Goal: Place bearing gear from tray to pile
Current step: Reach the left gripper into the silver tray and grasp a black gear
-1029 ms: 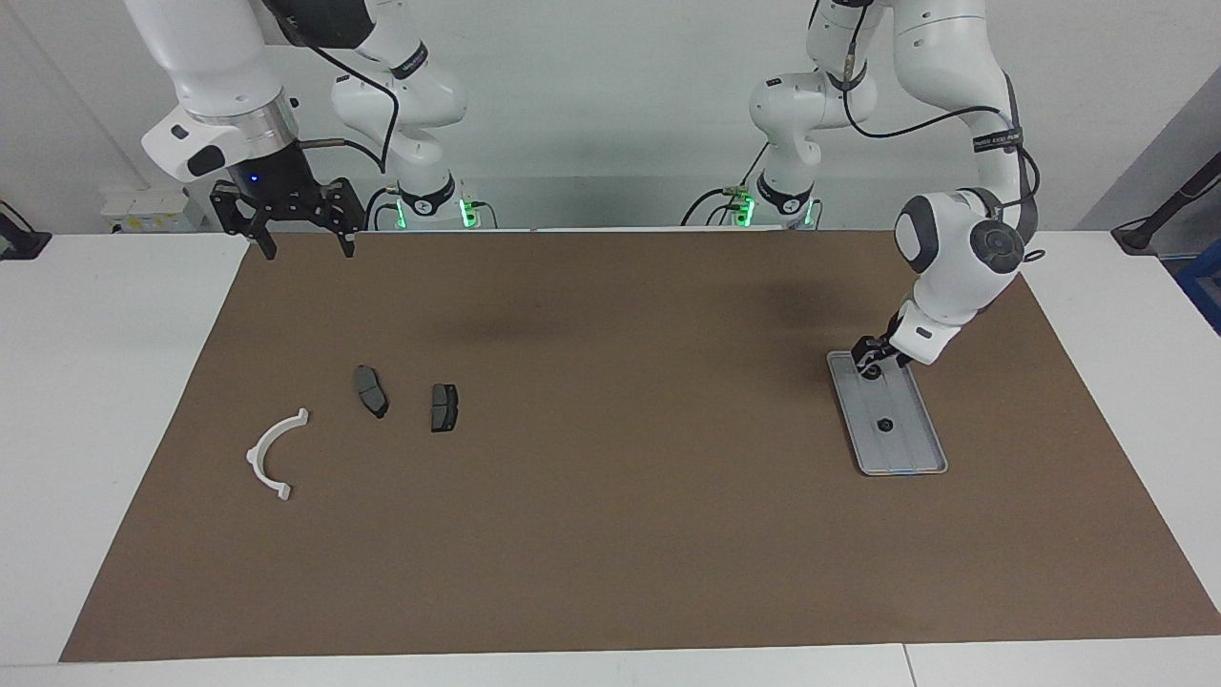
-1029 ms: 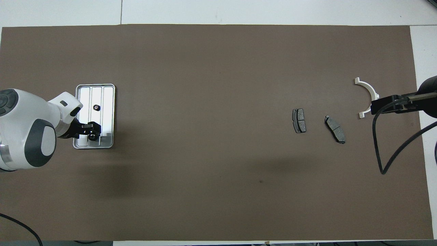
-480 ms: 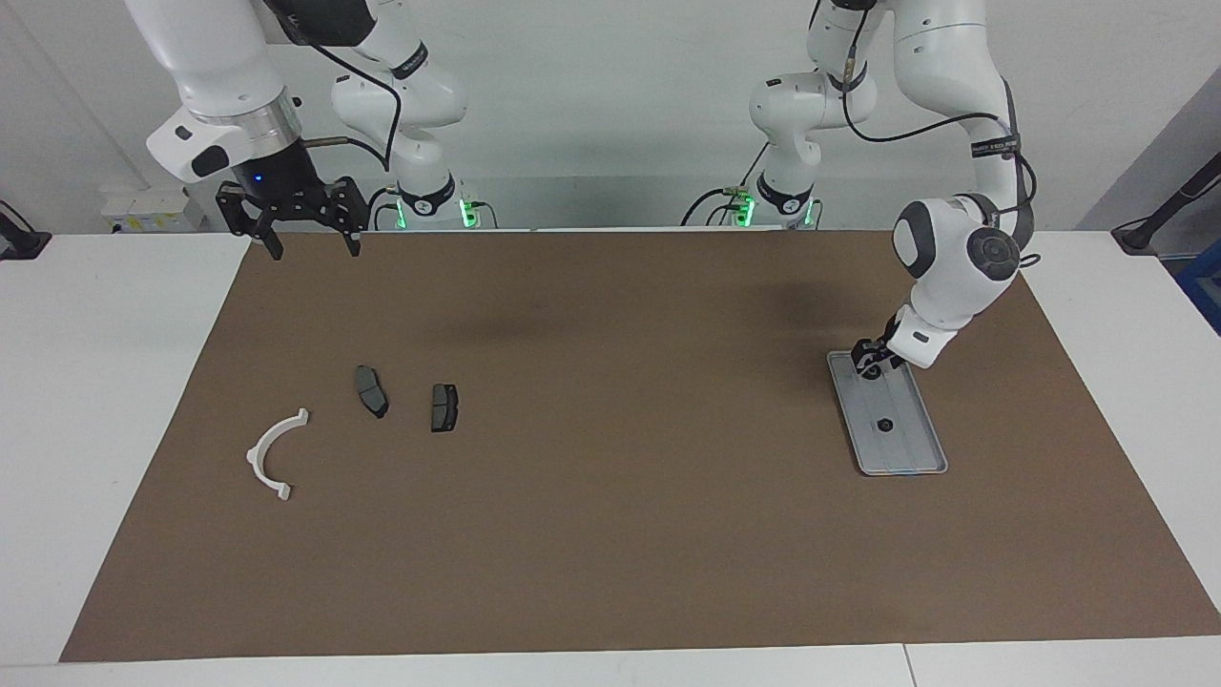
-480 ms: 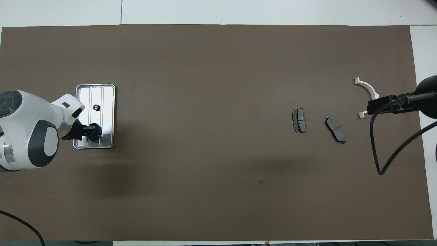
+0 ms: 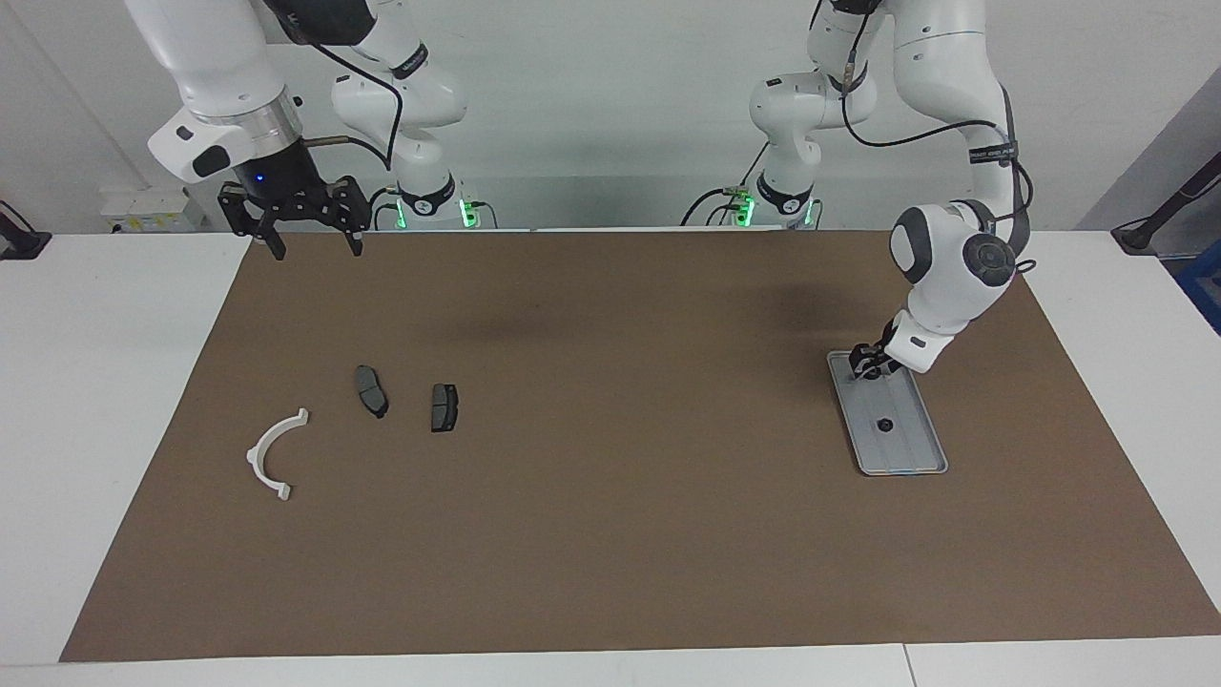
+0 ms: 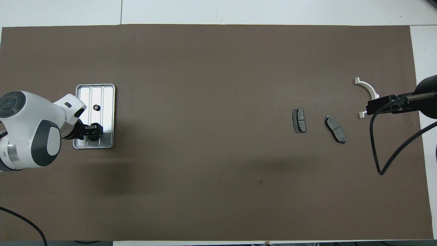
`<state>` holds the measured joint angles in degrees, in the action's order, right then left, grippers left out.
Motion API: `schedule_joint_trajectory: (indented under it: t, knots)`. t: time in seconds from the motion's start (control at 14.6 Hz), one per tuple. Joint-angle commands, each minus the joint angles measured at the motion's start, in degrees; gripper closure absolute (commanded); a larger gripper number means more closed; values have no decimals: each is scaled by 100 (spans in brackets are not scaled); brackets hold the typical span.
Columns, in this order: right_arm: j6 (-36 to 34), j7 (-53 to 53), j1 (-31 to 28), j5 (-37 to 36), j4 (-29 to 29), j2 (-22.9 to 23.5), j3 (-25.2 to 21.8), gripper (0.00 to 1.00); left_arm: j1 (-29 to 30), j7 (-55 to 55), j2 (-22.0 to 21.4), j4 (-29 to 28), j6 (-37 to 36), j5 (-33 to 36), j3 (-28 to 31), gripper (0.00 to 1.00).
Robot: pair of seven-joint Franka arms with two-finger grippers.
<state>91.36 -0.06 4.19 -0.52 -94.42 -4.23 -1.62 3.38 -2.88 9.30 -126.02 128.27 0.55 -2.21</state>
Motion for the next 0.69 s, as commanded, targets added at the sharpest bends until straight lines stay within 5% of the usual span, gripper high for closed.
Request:
schedule_joint_trajectory:
  t: [0.0,0.21,0.48,0.62]
  knots:
    - [119,50,-5,157,-129,-113,-5,0,31,-82,-33,-151,137,33,-26,40]
    - [119,32,-5,149,-129,-113,-5,0,31,-90,-42,-186,128,33,-26,48]
    - [127,32,-5,149,-129,-113,-5,0,-30,-265,-42,-160,23,33,-26,82]
    - [127,32,-5,149,-129,-113,-5,0,-178,-484,-7,242,-222,-20,-43,88]
